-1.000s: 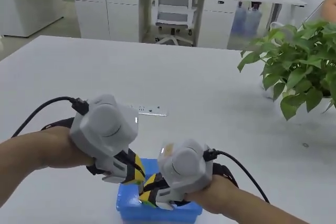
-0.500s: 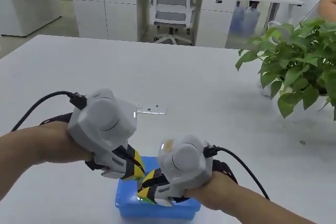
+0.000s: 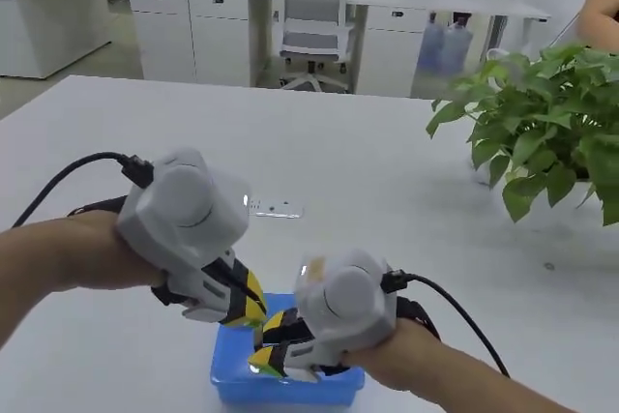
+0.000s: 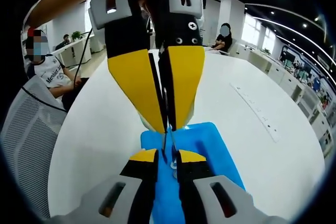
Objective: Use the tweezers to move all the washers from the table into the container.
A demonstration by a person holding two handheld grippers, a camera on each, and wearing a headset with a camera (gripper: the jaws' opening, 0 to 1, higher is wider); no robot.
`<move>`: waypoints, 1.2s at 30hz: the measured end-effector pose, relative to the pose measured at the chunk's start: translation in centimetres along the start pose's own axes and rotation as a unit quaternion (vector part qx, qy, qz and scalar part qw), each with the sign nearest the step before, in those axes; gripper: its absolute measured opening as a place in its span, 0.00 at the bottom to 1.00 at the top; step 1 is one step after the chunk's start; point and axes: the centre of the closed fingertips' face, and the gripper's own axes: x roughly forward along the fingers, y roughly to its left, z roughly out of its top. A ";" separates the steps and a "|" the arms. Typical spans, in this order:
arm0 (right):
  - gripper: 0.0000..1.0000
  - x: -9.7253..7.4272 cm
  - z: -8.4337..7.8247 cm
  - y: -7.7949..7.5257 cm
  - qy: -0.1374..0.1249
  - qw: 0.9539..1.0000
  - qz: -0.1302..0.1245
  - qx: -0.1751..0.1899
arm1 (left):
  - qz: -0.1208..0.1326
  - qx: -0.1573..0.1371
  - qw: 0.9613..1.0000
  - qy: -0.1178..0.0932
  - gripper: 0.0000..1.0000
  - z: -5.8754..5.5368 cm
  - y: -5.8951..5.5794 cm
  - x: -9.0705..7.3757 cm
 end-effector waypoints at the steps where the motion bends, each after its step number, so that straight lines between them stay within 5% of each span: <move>1: 0.15 -0.1 0.1 0.1 -0.002 1.000 -0.001 -0.001 | 0.000 0.001 1.000 0.000 0.06 0.1 -0.1 -0.1; 16: 0.14 -1.3 2.4 0.4 -0.052 0.998 -0.009 -0.022 | -0.002 0.011 1.000 -0.010 0.06 1.6 -0.8 -1.7; 36: 0.07 -2.9 2.1 1.8 -0.023 0.998 -0.011 -0.052 | -0.017 0.028 0.999 0.008 0.06 1.1 -2.5 -2.7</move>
